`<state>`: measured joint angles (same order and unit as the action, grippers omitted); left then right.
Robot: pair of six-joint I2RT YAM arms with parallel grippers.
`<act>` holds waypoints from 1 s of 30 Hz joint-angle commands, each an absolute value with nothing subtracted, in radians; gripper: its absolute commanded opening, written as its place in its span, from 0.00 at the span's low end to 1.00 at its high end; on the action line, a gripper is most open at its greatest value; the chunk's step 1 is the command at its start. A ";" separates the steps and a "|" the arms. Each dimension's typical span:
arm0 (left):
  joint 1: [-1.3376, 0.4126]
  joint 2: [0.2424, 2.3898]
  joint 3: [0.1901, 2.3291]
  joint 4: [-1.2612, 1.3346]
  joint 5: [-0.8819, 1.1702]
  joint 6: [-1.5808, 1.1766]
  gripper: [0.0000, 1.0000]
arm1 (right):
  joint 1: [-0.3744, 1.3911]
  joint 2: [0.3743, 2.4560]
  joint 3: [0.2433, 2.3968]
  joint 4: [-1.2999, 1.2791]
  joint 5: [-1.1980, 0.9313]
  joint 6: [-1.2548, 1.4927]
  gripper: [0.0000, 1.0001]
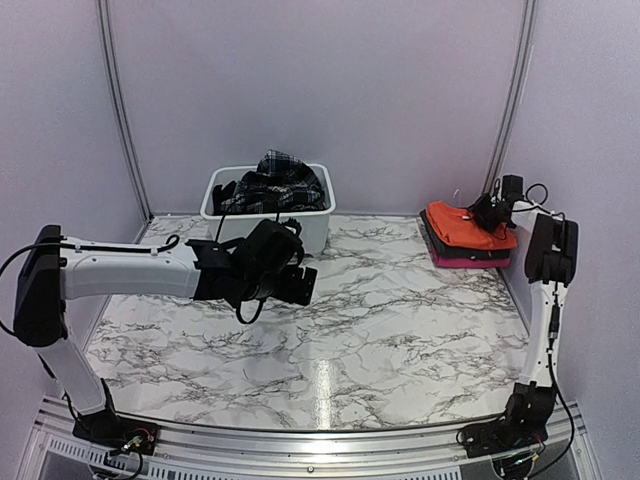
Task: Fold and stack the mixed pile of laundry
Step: Adjust the square-folded T-shirt at the corner of the board, then pick up the crumpled skirt and place it in the bin.
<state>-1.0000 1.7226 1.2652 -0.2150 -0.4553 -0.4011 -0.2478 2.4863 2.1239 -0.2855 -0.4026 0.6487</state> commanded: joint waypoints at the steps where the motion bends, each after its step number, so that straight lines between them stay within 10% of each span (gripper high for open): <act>1: -0.988 1.669 1.261 -0.236 -0.489 -0.448 0.99 | -0.241 2.531 2.221 -0.232 -0.415 0.700 0.36; 17: -0.819 1.390 1.278 -0.298 -0.398 -0.525 0.99 | -0.213 2.110 2.028 -0.377 -0.335 0.458 0.93; 30: -0.597 1.417 1.526 -0.493 -0.315 -0.309 0.99 | -0.184 1.622 1.707 -0.548 -0.171 0.208 0.99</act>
